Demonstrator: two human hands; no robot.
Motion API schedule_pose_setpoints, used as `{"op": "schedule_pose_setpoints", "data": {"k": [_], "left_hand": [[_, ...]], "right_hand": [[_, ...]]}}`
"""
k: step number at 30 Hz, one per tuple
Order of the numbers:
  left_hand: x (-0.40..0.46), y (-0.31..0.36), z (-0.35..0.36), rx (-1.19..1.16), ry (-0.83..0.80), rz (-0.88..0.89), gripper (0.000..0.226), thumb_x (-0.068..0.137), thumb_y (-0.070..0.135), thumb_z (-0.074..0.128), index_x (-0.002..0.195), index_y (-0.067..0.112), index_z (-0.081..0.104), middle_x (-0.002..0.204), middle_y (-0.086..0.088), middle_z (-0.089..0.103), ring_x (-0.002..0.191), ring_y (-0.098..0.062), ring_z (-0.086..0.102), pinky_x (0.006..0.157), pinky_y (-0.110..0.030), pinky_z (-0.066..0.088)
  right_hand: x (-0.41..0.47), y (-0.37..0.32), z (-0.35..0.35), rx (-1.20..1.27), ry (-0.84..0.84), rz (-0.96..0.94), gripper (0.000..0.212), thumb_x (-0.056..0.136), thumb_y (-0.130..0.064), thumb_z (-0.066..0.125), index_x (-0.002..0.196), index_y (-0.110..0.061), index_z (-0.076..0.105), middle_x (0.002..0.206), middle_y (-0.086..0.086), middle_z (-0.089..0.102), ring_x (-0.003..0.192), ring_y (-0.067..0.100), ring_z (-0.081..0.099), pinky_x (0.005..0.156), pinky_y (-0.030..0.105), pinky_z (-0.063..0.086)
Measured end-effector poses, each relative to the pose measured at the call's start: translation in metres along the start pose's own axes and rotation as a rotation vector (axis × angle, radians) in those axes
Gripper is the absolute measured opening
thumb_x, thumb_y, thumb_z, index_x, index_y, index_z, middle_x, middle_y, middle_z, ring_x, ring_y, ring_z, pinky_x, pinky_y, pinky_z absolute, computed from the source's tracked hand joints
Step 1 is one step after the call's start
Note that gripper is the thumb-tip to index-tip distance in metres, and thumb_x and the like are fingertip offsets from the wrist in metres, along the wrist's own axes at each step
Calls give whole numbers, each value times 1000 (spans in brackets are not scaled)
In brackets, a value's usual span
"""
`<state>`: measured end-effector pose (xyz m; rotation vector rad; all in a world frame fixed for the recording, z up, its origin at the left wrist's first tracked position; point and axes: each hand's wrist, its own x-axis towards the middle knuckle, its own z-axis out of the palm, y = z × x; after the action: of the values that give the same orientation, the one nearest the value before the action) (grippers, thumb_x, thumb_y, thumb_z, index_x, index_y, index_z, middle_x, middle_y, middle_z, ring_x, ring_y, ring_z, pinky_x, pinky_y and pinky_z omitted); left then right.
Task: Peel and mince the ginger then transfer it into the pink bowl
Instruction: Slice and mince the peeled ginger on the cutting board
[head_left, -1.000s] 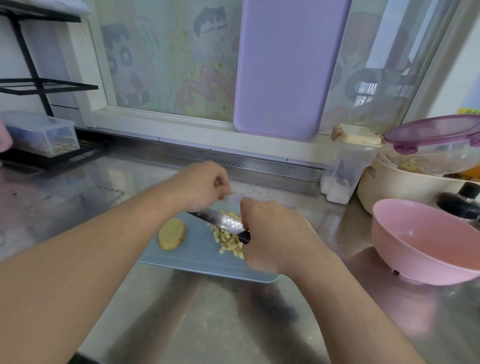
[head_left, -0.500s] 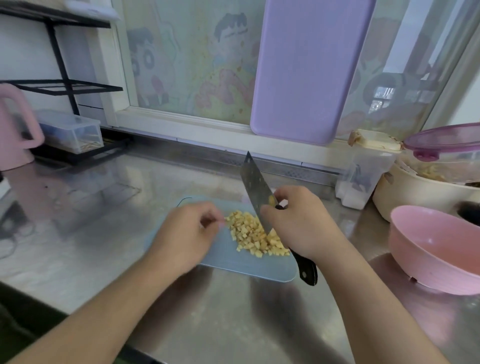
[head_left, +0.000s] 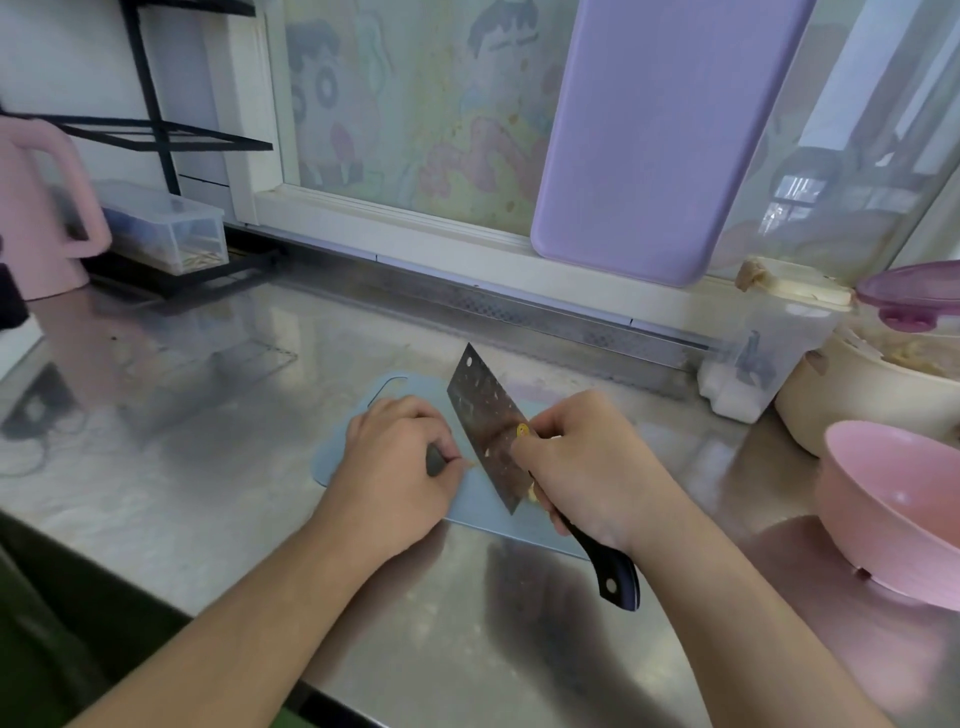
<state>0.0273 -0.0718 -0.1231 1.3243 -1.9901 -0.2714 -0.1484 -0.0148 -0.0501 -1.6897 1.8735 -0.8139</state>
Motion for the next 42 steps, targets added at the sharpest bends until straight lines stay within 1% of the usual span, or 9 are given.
{"op": "schedule_pose_setpoints", "data": {"k": [4,11,14,16,19,28,32,37,42], "left_hand": [[-1,2,-3,6,-20,-11,23,86,28,81,70,36,66,98,23,57,109,-7,49,98,-25,25],[0,3,-4,-8,-32,-26,27,84,25,79,67,39,65,96,23,62,109,-9,52,96,-28,29],[-1,4,-6,-35,-41,-56,25,83,25,79,67,40,67,99,25,62,112,-5,52,102,-29,30],[-2,3,-7,-55,-39,-76,19,82,24,79,73,38,70,101,26,61,113,-3,50,108,-30,31],[-3,2,-9,-80,-25,-101,11,83,21,79,81,31,74,103,25,59,110,0,46,111,-27,28],[-2,4,-9,-11,-40,-108,11,85,26,77,76,31,78,105,23,60,108,2,41,99,-20,19],[-3,6,-9,-12,-41,-113,14,85,27,78,73,33,76,105,23,60,110,0,43,100,-23,21],[-2,4,-11,-57,-38,-121,23,86,24,79,68,36,72,104,24,60,108,3,42,110,-29,27],[-1,-1,-12,-186,22,-168,22,86,20,76,71,36,75,103,24,63,113,-5,53,112,-42,39]], "right_hand": [[-1,-1,8,-54,6,4,23,84,-15,51,68,2,48,47,6,44,39,23,45,45,29,41],[1,-12,27,-202,93,-18,20,86,-18,55,68,-9,50,54,0,46,48,23,44,48,25,36],[5,-10,27,-143,115,-21,23,86,-16,54,73,2,50,52,1,40,48,25,39,49,29,36],[5,-6,24,-103,124,-21,24,86,-14,54,69,2,47,47,0,35,46,25,37,49,30,36],[1,-4,15,-61,106,-15,32,87,-15,53,57,-10,45,37,-4,35,41,24,39,47,27,34],[1,-11,29,-112,84,9,23,81,-13,52,60,-9,44,39,-2,32,41,26,44,45,29,37],[1,-15,30,-152,113,-9,25,81,-14,54,59,-14,42,42,-4,30,43,26,37,46,27,33],[0,-13,23,-54,148,-22,22,85,-12,52,71,4,48,48,-2,29,44,23,30,48,28,30],[-3,-16,25,-48,123,-43,24,84,-11,53,68,4,44,47,-1,26,44,23,30,48,28,28]]}}
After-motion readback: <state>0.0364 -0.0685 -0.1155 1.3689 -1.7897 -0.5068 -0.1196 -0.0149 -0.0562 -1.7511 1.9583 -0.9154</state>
